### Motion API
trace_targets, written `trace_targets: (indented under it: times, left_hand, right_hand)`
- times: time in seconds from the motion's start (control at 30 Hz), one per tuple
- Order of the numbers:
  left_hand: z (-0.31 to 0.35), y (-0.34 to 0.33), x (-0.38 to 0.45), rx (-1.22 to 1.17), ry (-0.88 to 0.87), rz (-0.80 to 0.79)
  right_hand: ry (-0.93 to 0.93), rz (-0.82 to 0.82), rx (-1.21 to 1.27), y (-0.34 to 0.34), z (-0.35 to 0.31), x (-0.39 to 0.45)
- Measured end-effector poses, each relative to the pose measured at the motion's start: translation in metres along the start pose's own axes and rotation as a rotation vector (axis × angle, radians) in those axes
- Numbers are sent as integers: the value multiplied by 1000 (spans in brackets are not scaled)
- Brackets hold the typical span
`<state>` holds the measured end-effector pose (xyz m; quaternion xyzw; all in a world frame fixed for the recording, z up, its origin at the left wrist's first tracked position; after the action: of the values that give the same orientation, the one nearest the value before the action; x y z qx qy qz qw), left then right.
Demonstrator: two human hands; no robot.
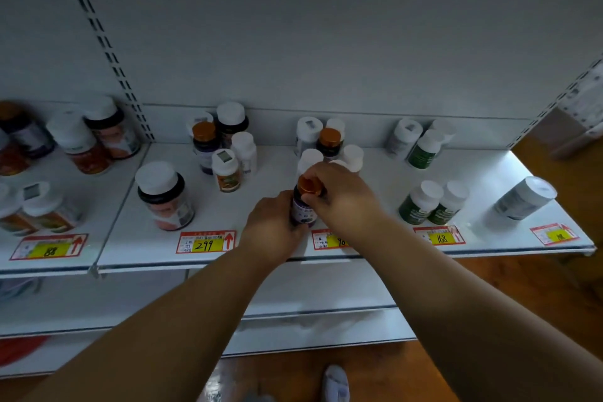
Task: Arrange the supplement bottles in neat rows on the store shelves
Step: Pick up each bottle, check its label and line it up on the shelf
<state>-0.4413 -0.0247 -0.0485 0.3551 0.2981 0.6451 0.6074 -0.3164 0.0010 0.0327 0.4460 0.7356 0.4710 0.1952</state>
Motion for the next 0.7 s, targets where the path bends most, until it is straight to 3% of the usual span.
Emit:
trace_targets:
  times: [0.2,0.33,0.47,0.57,0.7]
  left_hand:
    - [-6,-7,0,54,-27,48]
    - [2,-2,-5,-37,-11,-1]
    - [15,27,-37,-118,14,225]
    - [51,42,-53,-182,-97,312]
    - [109,35,-37,-179,-277,247]
  right_hand:
    - [-2,73,-41,-10,3,-7]
    - [1,61,-50,-8,-2,-9]
    - [-19,166,-20,18,-1,-29]
    - [-27,262,-14,49,11,-43]
    - [-33,361,-40,90,44,-47]
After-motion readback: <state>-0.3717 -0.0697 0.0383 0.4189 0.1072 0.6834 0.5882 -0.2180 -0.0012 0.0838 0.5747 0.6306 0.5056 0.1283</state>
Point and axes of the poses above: each hand's wrist, its own x-axis towards the middle knuckle, its own y-axis out of the back of the hand, z = x × y, the point moved 5 cm from there along x, towards the middle knuckle, and after that the axes turned 5 degrees about -z, right-handed, at the moved point
